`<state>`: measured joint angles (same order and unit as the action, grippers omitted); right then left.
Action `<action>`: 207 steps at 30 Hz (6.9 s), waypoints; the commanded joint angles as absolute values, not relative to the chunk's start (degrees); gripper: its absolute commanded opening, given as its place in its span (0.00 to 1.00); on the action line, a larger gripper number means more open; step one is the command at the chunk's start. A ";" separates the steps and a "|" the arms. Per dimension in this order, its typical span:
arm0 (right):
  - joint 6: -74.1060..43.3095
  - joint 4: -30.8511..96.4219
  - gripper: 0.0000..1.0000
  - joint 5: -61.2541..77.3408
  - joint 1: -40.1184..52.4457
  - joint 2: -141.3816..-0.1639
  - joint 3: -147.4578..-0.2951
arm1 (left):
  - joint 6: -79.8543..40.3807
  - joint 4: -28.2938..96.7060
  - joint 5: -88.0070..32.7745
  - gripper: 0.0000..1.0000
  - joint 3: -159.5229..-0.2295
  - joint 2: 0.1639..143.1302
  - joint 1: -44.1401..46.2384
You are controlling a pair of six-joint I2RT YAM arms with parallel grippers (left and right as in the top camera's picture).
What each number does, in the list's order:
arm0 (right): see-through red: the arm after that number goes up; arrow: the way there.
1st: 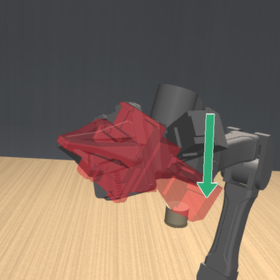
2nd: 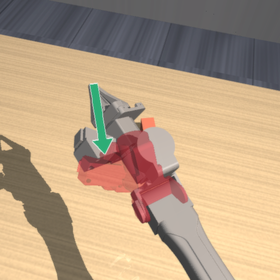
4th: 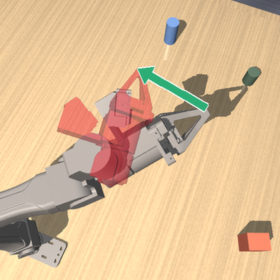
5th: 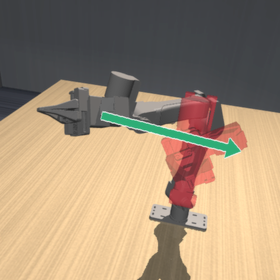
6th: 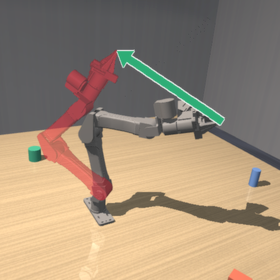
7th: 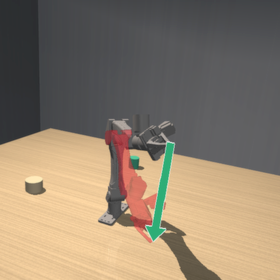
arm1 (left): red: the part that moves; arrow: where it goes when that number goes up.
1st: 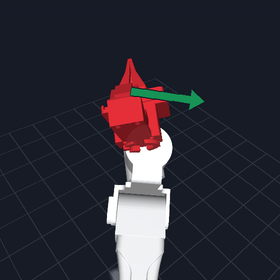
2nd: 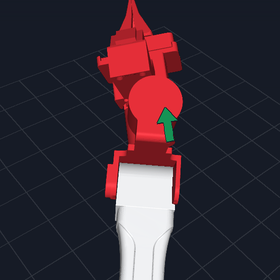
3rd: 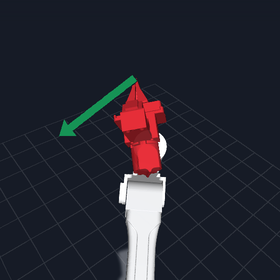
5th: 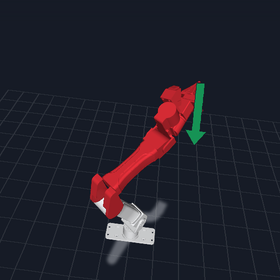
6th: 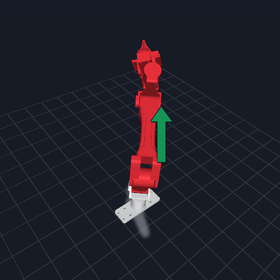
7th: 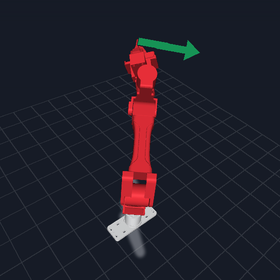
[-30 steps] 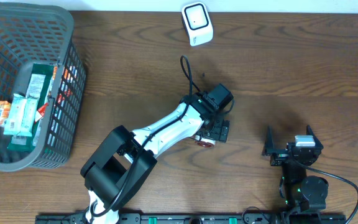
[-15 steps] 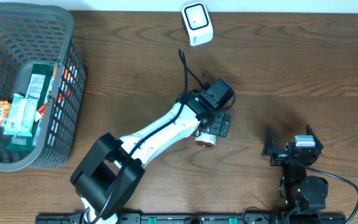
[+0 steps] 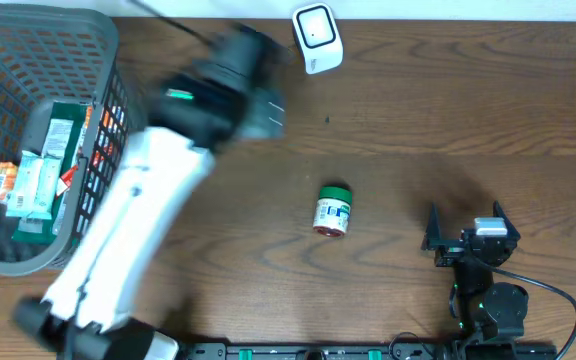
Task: Scan the item barcode
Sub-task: 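Move the left gripper back into the basket toward the white wipes pack, then grasp the white-green wipes pack with the left gripper and lift, then place the wipes pack on the table left of the jar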
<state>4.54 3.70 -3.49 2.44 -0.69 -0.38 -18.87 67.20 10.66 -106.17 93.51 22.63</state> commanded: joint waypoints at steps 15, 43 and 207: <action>3.68 3.90 0.99 -4.03 2.24 -0.38 -0.32 | -18.52 67.05 14.41 0.97 -105.45 88.84 -22.65; 3.66 3.88 0.99 -4.03 2.24 -0.38 -0.32 | -14.59 64.97 16.38 0.97 -102.21 120.70 -25.76; 3.68 3.90 0.99 -4.03 2.24 -0.38 -0.32 | -20.10 35.94 -9.15 0.08 -61.17 102.89 25.45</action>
<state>4.54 3.70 -3.49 2.44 -0.69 -0.38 -19.88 36.60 -7.64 -61.36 102.54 25.34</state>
